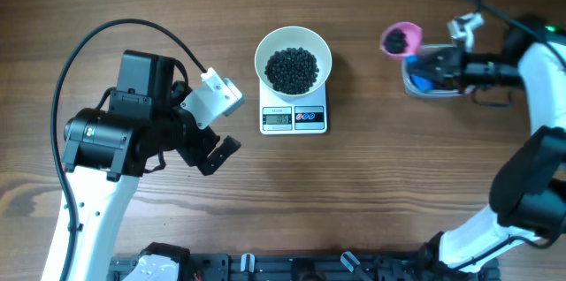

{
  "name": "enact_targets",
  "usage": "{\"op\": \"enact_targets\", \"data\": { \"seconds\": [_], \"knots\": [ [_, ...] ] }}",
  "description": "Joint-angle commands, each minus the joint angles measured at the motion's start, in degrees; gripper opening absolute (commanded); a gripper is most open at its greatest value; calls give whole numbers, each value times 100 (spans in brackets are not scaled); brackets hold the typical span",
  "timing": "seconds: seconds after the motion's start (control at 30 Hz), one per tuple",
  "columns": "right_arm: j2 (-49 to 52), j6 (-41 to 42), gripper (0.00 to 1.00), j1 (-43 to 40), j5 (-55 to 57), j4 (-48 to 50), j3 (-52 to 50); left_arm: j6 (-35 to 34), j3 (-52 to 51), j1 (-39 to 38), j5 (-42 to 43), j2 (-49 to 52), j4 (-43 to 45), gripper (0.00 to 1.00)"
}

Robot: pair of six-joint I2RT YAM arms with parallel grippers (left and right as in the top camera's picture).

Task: Scoop item into bowl and weigh 150g on scale
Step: 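Move the scoop over the white bowl and pour the beans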

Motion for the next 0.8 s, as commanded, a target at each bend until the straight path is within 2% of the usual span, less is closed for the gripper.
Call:
{"op": "enact_targets", "data": {
  "seconds": [0.0, 0.07, 0.2, 0.47, 0.53, 0.77],
  "knots": [
    [-433, 1163, 4, 728, -214, 737, 35, 68, 66, 37, 9, 0, 0, 100],
    [-538, 1803, 4, 1272, -79, 1475, 35, 70, 66, 37, 9, 0, 0, 100],
    [-562, 2197, 4, 2284, 778, 2312, 35, 68, 66, 37, 9, 0, 0, 100],
    [-640, 2186, 5, 3674, 3751, 2312, 334, 68, 66, 37, 9, 0, 0, 100],
    [-737, 2020, 4, 4070, 4872, 2247, 400, 68, 66, 37, 9, 0, 0, 100],
    [-750, 1021, 4, 4739, 6756, 2175, 426, 70, 66, 37, 9, 0, 0, 100]
  ]
}}
